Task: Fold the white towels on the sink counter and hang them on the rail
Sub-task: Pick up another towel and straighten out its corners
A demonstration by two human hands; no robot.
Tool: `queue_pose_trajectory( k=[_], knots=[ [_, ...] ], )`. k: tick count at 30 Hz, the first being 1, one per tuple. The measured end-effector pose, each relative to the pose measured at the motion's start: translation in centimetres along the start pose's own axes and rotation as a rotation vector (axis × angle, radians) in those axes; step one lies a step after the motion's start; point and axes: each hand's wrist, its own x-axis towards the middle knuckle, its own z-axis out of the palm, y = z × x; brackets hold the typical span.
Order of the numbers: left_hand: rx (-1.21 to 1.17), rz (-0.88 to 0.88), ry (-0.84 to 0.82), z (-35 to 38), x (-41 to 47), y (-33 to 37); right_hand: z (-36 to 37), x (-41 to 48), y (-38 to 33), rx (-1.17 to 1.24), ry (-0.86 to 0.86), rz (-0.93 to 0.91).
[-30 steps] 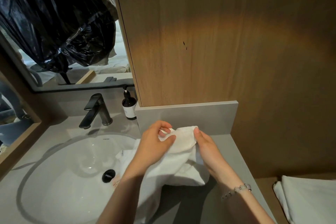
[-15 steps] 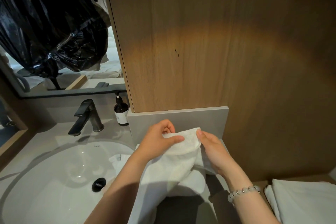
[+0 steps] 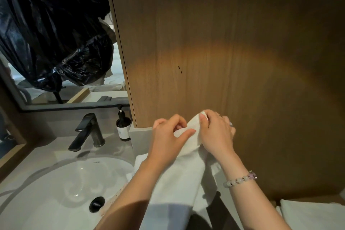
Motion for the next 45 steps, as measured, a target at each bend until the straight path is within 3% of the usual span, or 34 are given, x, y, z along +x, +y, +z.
queue_pose_trajectory(
  k=[6,13,22,26,30,34,45],
  knots=[
    [-0.082,-0.062,-0.097,-0.5,2.2,1.1,0.0,1.8,-0.5,0.252,0.016,-0.164],
    [0.082,-0.053,-0.285,-1.6,2.6,2.1,-2.6,3.5,-0.6,0.291,0.054,-0.384],
    [-0.175,-0.213,-0.42,-4.2,3.4,2.3,-6.3,6.1,-0.1,0.329,0.219,-0.435],
    [-0.045,-0.181,-0.44,-4.9,3.7,2.9,-7.5,7.0,-0.4,0.397,0.326,-0.407],
    [-0.047,-0.274,-0.478,-6.2,3.4,1.6,-9.3,7.9,-0.4,0.426,0.399,-0.367],
    [0.106,-0.261,-0.444,-8.0,4.0,-0.2,-10.3,8.3,-0.1,0.434,0.428,-0.331],
    [0.631,-0.068,-0.147,-9.2,4.6,-0.5,-10.0,8.8,0.8,0.509,0.471,-0.229]
  ],
)
